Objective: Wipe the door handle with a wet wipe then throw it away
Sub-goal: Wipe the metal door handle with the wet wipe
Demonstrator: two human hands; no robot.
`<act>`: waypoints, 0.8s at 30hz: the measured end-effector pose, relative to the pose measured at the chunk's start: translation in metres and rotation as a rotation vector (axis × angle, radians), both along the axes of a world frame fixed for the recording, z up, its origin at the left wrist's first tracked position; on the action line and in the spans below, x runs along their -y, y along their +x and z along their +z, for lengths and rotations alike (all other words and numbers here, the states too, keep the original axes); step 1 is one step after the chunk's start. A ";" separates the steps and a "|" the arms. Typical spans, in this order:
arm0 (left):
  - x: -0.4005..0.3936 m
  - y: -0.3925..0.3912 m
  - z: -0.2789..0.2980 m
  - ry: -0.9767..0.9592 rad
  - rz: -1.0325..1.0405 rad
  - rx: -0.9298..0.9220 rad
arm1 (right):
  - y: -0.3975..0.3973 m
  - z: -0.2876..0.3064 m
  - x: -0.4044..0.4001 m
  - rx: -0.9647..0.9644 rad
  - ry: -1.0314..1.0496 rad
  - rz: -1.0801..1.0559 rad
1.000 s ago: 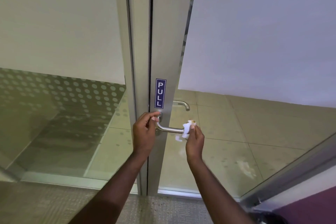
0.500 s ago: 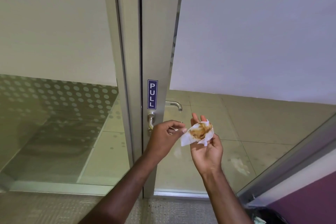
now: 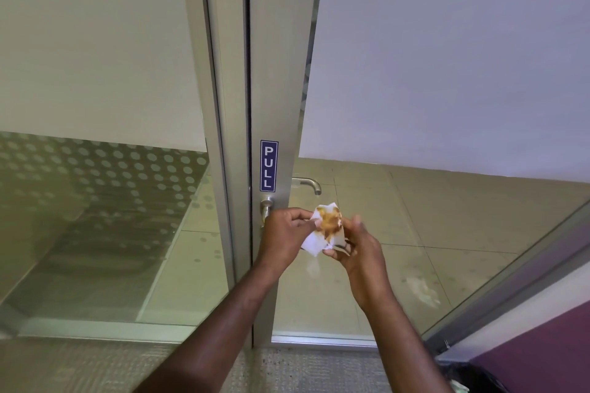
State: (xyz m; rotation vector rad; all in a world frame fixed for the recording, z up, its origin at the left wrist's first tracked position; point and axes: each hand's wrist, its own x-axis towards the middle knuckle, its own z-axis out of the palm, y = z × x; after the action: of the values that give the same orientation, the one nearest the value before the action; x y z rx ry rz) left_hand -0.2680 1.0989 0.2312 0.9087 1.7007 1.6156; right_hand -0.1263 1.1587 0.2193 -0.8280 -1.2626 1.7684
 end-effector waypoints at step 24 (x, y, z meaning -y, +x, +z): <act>-0.001 0.015 -0.036 0.058 0.090 0.310 | -0.015 -0.017 0.007 0.660 0.622 -0.304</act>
State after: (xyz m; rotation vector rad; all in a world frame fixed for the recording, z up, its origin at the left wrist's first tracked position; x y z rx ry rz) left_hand -0.2535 1.0998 0.1956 0.5781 1.5028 1.7691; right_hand -0.1409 1.1515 0.2022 -1.1825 -1.8504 0.7831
